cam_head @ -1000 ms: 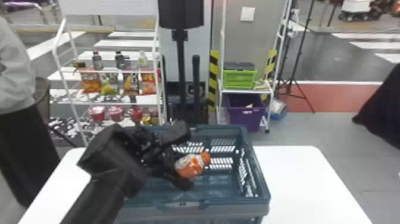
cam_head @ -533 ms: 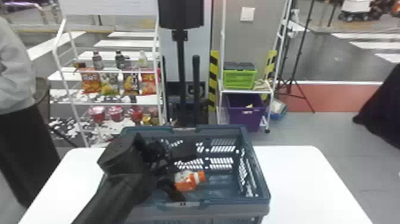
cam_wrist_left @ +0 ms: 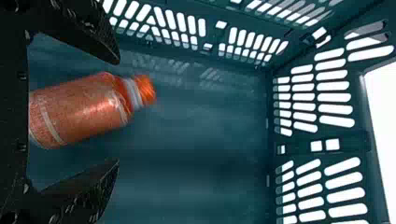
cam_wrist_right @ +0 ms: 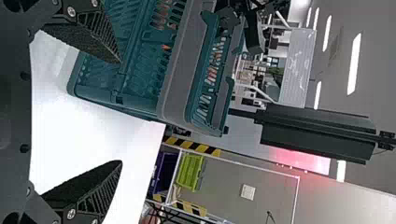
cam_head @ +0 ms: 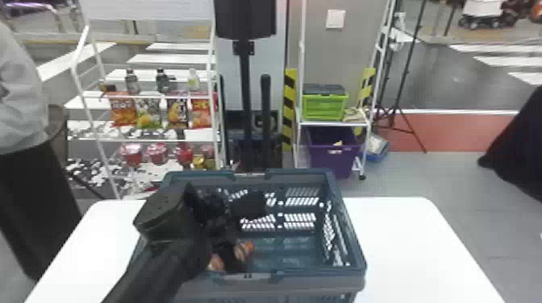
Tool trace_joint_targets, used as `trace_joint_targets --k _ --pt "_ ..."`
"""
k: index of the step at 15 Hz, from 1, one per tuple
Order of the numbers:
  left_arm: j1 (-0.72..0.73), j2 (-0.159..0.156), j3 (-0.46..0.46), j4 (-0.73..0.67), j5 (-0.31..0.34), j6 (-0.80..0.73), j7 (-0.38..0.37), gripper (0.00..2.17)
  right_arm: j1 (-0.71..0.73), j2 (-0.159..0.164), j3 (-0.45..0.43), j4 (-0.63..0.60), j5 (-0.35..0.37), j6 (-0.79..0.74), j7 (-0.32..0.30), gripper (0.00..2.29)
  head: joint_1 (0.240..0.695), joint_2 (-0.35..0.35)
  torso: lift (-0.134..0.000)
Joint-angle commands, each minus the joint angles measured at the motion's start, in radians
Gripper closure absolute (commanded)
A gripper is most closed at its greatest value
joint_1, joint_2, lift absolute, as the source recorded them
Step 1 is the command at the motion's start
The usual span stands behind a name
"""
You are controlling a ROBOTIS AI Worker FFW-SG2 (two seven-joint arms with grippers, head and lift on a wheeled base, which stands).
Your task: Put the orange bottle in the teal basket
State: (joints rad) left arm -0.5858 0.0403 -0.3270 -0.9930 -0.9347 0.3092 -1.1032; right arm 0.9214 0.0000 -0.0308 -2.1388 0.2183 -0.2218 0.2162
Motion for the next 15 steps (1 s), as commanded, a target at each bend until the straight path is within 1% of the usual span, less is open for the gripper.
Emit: trace_joint_targets --k 1,3,4,6,7,9,11,12,14,15 --pt "0.038 0.009 0.031 -0.098 0.010 -0.003 0.008 0.05 0.001 0.001 0.000 -0.001 0.000 0.000 0.000 0.13 0.499 0.000 0.000" --pt "0.077 0.012 0.086 -0.196 0.013 -0.003 -0.003 0.07 0.001 0.001 0.000 0.000 0.000 0.000 0.000 0.13 0.499 0.000 0.000" --pt "0.100 0.019 0.112 -0.259 0.024 -0.003 0.000 0.08 0.001 0.001 0.000 0.002 0.000 0.000 0.000 0.13 0.499 0.000 0.000" --pt "0.150 0.024 0.175 -0.375 0.053 0.000 0.002 0.08 0.001 0.001 0.000 0.002 0.000 0.000 0.000 0.13 0.499 0.000 0.000" --pt "0.189 0.024 0.220 -0.450 0.086 0.000 -0.006 0.08 0.001 0.001 0.000 0.002 0.000 0.000 0.000 0.13 0.499 0.000 0.000" --pt "0.270 0.023 0.302 -0.610 0.166 0.000 0.017 0.08 0.002 0.001 0.000 -0.003 -0.002 0.000 0.000 0.13 0.499 0.000 0.000" --pt "0.359 0.013 0.384 -0.774 0.290 0.025 0.078 0.07 0.004 0.001 0.000 -0.010 -0.003 0.000 0.000 0.13 0.499 0.000 0.000" --pt "0.408 0.009 0.431 -0.862 0.367 0.049 0.123 0.07 0.005 0.001 0.002 -0.015 -0.003 0.000 0.000 0.13 0.499 0.000 0.000" --pt "0.501 -0.036 0.539 -1.006 0.556 0.129 0.189 0.07 0.007 0.001 0.008 -0.027 -0.007 0.000 0.000 0.13 0.499 0.000 0.000" --pt "0.554 -0.043 0.597 -1.076 0.651 0.181 0.218 0.07 0.007 0.001 0.011 -0.032 -0.008 0.000 0.000 0.13 0.499 0.000 0.000"
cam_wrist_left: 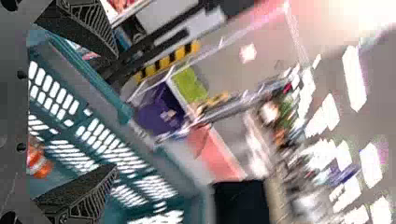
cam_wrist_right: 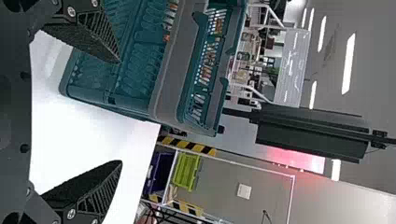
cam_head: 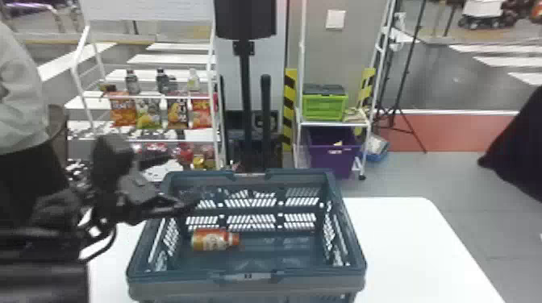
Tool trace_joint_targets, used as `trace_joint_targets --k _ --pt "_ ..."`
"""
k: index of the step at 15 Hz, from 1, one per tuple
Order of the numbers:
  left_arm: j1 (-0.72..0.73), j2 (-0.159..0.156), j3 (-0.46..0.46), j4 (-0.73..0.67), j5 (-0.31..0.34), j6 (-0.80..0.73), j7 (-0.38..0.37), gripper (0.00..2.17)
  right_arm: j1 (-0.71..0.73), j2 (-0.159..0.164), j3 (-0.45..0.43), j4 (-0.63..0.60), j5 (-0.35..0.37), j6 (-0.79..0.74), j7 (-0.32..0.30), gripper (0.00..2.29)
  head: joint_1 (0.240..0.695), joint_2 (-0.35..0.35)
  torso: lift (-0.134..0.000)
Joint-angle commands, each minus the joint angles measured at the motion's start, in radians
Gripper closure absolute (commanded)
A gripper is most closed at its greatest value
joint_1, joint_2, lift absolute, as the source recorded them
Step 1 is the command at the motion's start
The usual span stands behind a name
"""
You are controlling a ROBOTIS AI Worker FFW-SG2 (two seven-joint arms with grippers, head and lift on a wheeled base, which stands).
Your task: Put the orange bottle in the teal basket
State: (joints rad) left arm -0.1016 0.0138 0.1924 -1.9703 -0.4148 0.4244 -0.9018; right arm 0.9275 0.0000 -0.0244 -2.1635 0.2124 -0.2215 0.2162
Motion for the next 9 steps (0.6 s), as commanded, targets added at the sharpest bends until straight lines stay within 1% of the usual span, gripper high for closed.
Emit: trace_joint_targets --k 1,2,4,5,6,8,9 --pt "0.126 -0.016 0.122 -0.170 0.208 0.139 0.076 0.07 0.002 0.001 0.006 -0.013 -0.010 0.000 0.000 0.13 0.499 0.000 0.000" --pt "0.177 -0.016 0.159 -0.206 0.263 0.176 0.121 0.07 0.002 0.001 0.009 -0.015 -0.025 -0.003 0.000 0.13 0.499 0.000 0.000" --pt "0.301 -0.016 0.237 -0.242 0.401 0.185 0.187 0.08 0.002 0.001 0.015 -0.019 -0.056 -0.003 0.002 0.13 0.499 0.000 0.000" --pt "0.359 -0.016 0.259 -0.256 0.439 0.176 0.216 0.08 0.001 0.001 0.017 -0.024 -0.061 -0.003 0.002 0.13 0.499 0.000 0.000" --pt "0.442 -0.016 0.257 -0.277 0.449 0.133 0.273 0.08 0.001 0.001 0.020 -0.030 -0.064 -0.003 0.002 0.13 0.499 0.000 0.000" --pt "0.606 -0.016 0.245 -0.274 0.490 -0.106 0.377 0.08 0.001 0.001 0.034 -0.042 -0.088 -0.003 0.002 0.13 0.499 0.000 0.000" --pt "0.669 -0.016 0.223 -0.259 0.491 -0.235 0.415 0.08 0.001 0.001 0.043 -0.047 -0.090 -0.003 0.002 0.13 0.499 0.000 0.000"
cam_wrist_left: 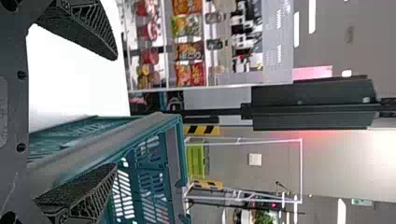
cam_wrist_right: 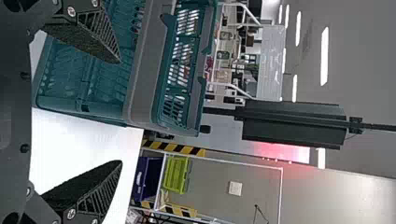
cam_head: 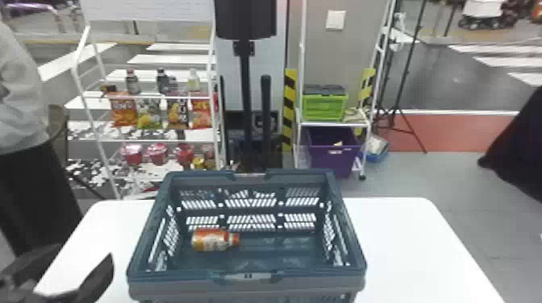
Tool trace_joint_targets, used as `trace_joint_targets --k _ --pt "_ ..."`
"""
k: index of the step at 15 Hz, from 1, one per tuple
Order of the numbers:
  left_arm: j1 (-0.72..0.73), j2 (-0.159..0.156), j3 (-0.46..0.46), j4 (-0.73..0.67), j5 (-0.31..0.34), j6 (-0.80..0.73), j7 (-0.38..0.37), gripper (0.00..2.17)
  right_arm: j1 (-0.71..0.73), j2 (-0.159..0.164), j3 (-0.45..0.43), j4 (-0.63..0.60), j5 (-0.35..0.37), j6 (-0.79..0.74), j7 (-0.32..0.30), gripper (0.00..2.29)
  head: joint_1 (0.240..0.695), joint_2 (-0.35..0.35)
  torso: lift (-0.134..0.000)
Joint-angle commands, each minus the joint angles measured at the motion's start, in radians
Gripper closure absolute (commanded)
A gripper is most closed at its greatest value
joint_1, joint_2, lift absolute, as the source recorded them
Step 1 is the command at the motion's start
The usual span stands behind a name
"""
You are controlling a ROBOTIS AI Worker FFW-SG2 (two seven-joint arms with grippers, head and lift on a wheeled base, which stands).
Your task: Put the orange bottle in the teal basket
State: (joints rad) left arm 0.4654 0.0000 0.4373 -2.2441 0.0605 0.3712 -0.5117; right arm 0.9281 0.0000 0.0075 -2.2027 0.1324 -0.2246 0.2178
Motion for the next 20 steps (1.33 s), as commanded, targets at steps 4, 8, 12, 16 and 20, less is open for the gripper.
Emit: trace_joint_targets --k 4,8,12,16,20 --pt "0.318 -0.003 -0.187 0.078 -0.014 -0.556 0.200 0.07 -0.003 0.001 0.040 -0.017 -0.057 0.003 -0.002 0.13 0.499 0.000 0.000" --pt "0.426 -0.003 -0.358 0.117 -0.057 -0.676 0.437 0.07 -0.021 -0.011 0.042 -0.009 -0.112 0.031 -0.002 0.12 0.499 0.000 0.000" --pt "0.478 -0.003 -0.384 0.115 -0.047 -0.758 0.492 0.07 -0.026 -0.032 0.035 -0.009 -0.128 0.046 -0.002 0.12 0.499 0.000 0.000" --pt "0.487 -0.003 -0.390 0.115 -0.042 -0.761 0.492 0.07 -0.026 -0.043 0.040 -0.006 -0.134 0.046 0.000 0.12 0.499 0.000 0.000" --pt "0.490 -0.003 -0.390 0.109 -0.044 -0.758 0.492 0.07 -0.025 -0.043 0.042 -0.003 -0.140 0.046 0.000 0.12 0.499 0.000 0.000"
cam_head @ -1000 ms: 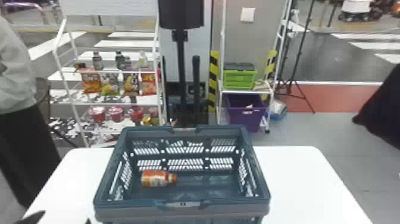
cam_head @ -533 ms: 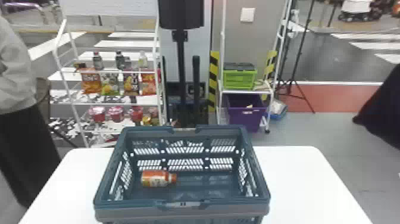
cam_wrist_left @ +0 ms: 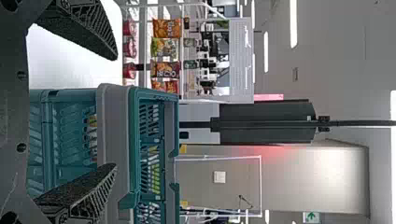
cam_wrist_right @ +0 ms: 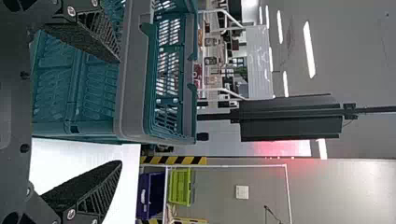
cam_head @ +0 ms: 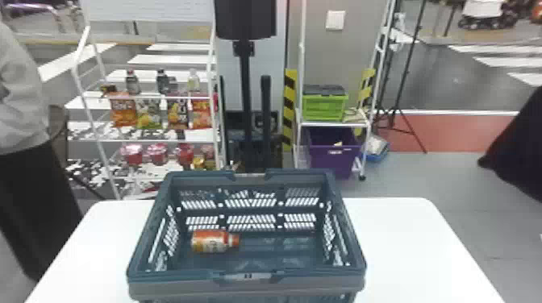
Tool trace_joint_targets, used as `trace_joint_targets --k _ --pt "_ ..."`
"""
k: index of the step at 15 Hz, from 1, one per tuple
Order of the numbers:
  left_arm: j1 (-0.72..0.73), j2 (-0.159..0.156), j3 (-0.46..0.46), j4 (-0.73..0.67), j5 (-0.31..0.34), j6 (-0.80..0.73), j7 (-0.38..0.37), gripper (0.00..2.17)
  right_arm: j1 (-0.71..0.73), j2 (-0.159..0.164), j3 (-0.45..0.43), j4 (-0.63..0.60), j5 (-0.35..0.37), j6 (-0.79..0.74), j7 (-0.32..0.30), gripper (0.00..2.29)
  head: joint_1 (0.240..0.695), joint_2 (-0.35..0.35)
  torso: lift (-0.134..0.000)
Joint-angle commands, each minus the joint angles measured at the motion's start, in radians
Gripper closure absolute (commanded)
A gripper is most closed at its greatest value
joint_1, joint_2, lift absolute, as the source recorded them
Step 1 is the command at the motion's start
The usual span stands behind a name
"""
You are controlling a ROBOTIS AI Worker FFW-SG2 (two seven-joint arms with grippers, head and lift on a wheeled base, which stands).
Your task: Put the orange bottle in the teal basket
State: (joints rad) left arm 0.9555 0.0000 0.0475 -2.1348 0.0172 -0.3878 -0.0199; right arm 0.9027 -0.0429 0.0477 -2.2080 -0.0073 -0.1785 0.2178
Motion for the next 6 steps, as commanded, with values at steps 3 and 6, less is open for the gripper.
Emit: trace_joint_targets --k 3,6 --pt "-0.004 -0.003 0.000 0.000 0.004 0.010 0.000 0.07 -0.001 0.000 0.006 0.004 0.000 -0.003 0.000 0.12 0.499 0.000 0.000" --pt "-0.014 -0.003 0.000 0.006 0.001 0.019 0.002 0.07 -0.001 0.000 0.007 0.005 0.000 -0.003 0.000 0.12 0.499 0.000 0.000"
